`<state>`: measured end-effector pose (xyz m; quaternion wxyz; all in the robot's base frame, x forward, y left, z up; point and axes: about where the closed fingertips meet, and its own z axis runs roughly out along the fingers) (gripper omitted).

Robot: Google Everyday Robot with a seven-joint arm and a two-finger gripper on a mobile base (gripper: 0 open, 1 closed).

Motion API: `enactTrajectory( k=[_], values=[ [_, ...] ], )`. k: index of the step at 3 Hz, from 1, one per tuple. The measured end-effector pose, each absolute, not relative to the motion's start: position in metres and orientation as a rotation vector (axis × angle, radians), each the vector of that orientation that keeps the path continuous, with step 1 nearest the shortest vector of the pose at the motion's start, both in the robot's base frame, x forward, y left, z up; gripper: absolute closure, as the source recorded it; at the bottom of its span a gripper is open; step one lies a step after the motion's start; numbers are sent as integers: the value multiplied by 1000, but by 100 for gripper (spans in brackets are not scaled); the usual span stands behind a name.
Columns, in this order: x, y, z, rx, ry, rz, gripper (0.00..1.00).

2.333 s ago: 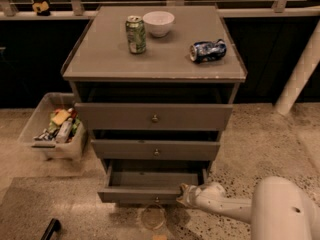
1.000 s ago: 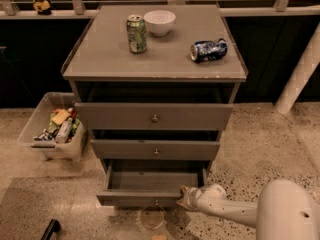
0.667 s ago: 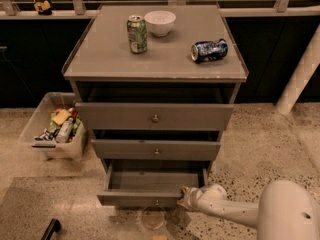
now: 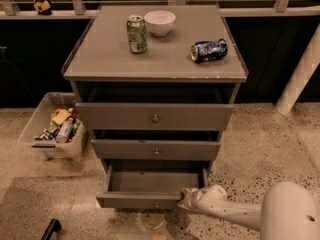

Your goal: Open bottom drawer

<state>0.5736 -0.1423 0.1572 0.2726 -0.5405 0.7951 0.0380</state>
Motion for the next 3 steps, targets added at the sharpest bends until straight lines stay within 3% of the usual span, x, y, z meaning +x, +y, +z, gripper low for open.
enactTrajectory(
  k=[3],
  values=[
    [566,-145,158,-1473,2137,101,100]
  ],
)
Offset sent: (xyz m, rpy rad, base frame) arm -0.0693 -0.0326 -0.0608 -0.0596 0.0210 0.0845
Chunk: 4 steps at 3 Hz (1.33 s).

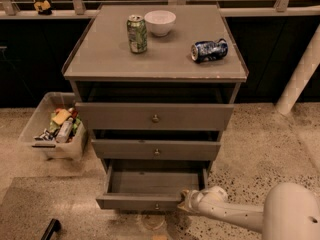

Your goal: Open bottom drawer

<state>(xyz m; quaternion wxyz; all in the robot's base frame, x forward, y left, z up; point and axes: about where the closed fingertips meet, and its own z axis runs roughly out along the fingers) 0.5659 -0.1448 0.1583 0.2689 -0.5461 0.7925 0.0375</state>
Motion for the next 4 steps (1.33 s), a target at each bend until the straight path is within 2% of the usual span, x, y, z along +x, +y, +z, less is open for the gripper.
enactTrajectory(
  k=[4],
  values=[
    [546,-145,155,-1485,2133,114,100]
  ],
)
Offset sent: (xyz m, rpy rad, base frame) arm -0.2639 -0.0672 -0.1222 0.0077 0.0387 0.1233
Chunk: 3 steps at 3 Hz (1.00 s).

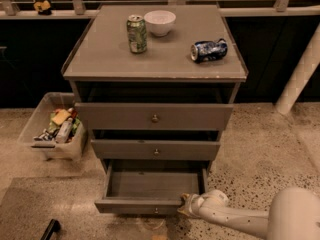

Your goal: Open bottom drawer

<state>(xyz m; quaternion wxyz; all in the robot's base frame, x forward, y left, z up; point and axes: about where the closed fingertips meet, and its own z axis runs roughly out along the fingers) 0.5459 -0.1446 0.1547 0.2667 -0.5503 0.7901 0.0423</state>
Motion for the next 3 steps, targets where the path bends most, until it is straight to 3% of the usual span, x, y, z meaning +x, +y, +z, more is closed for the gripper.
enactTrajectory(
  k=[3],
  values=[
    [529,-134,156,-1469,2150,157,100]
  ],
)
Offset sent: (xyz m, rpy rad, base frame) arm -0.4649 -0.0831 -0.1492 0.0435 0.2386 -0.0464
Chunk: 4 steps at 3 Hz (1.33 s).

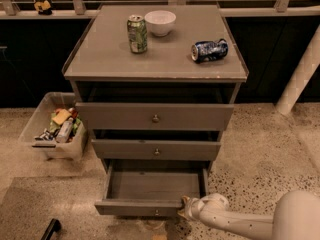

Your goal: Open bottom drawer

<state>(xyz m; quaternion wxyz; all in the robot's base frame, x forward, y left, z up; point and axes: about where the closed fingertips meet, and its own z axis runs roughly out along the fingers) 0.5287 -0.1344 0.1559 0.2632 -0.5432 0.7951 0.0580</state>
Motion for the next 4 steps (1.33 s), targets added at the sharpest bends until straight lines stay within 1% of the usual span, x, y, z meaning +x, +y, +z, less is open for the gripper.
enactTrajectory(
  k=[1,4],
  values=[
    [516,-138,151,-1466,2158,163,100],
    [504,-140,156,-1462,2165,166,100]
  ],
)
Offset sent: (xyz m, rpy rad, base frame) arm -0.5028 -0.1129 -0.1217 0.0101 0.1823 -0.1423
